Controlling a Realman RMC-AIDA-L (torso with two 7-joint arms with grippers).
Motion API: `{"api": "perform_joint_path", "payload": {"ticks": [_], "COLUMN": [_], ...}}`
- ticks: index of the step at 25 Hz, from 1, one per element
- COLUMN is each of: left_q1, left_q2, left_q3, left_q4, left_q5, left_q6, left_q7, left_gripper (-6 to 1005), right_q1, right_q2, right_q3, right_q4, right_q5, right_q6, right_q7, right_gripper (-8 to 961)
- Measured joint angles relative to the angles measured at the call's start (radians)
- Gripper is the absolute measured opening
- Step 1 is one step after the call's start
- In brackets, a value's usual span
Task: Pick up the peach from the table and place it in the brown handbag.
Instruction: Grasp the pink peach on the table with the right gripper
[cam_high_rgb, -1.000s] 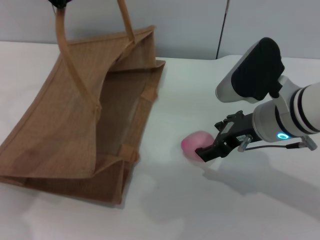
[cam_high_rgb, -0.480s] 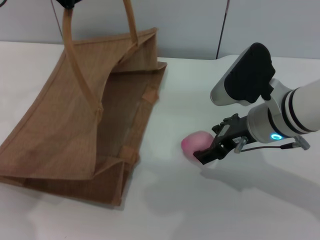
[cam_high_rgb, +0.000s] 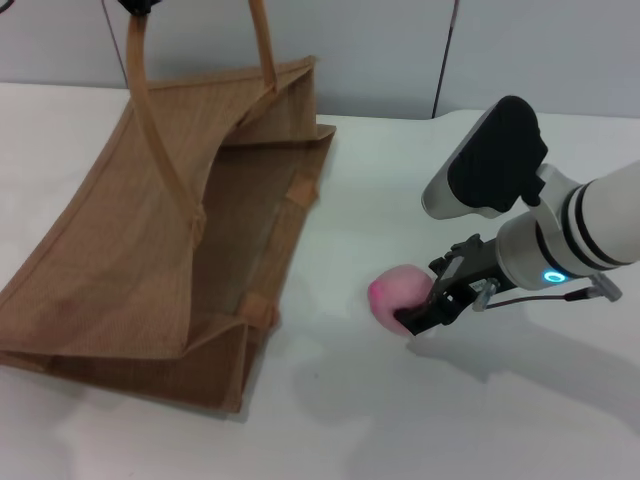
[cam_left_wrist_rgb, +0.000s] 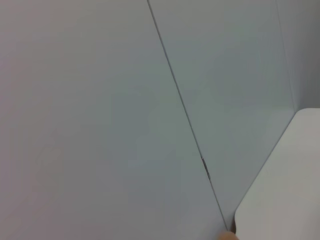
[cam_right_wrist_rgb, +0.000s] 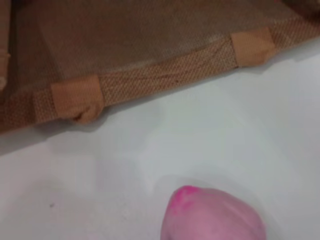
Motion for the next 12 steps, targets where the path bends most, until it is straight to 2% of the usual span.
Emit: {"api": "perform_joint_path", "payload": {"ticks": [7,12], "left_q1": [-0.005,-0.005], "left_q2": [0.0,0.0], "left_q3": [0.0,0.0], "left_q4": [-0.001,-0.003], "left_q5": [0.003,0.004], "left_q6": [0.0,0.0], "left_q7": [0.0,0.0], "left_gripper": [123,123], "right_q1": [0.033,0.071], "right_q2": [0.0,0.001], "right_q3": [0.0,0.0], "right_q4": [0.025,0.065], "right_q5": [0.001,0.001], "right_q6": [0.049,0.081], "right_q7": [-0.001,0.008], "right_gripper": [850,614]}}
